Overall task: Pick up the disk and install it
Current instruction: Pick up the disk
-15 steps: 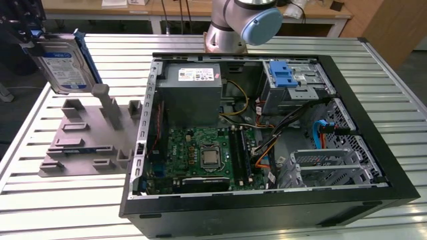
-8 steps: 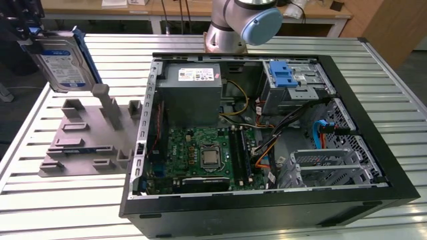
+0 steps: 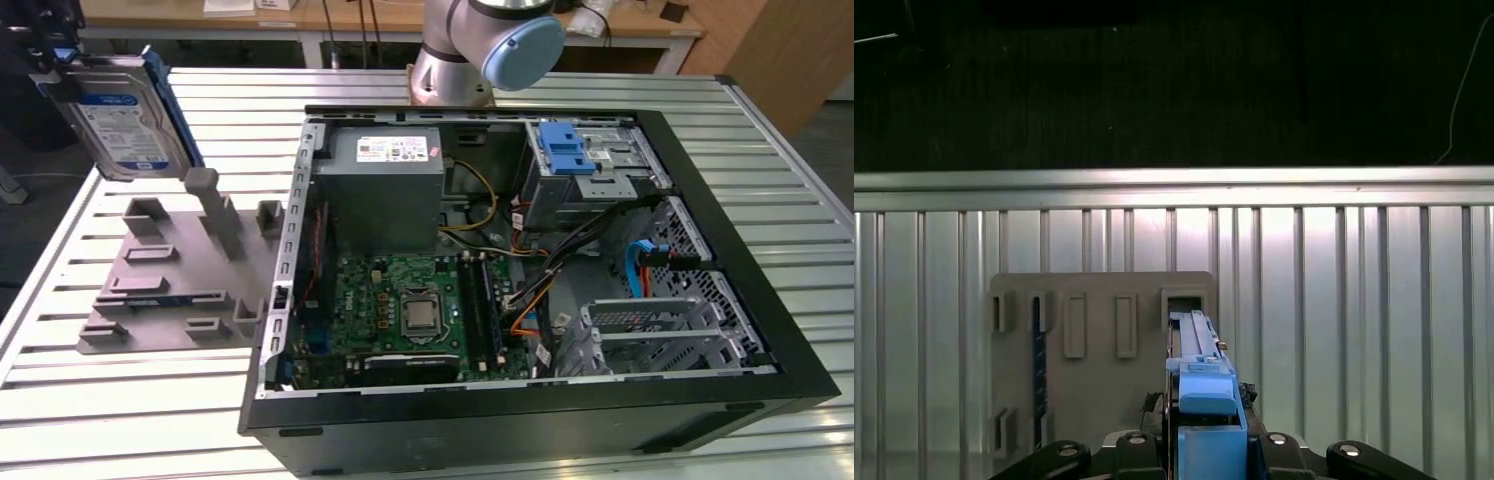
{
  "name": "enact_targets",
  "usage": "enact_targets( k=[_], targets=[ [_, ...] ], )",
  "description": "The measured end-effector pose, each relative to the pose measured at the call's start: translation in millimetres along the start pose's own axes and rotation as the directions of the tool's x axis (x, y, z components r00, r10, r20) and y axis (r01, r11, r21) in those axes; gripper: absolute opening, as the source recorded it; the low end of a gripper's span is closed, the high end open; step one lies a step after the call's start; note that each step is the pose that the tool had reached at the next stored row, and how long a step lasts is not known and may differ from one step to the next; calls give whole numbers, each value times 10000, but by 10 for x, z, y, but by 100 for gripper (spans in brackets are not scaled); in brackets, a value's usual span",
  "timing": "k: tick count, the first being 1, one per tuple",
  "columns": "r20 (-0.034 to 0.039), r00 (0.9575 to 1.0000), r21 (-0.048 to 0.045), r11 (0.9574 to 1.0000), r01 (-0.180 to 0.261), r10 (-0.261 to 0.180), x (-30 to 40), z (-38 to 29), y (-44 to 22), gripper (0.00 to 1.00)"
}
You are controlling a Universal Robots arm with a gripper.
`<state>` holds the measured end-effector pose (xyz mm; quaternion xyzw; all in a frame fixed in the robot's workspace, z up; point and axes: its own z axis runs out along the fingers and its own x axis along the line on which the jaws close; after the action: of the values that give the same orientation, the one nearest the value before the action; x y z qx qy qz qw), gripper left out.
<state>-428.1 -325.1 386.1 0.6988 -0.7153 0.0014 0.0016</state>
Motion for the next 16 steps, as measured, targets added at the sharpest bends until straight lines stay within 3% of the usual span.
enact_targets(
  k=[16],
  targets=[
    [0, 10000, 3, 10000, 0, 0, -3, -158, 1, 36]
  ],
)
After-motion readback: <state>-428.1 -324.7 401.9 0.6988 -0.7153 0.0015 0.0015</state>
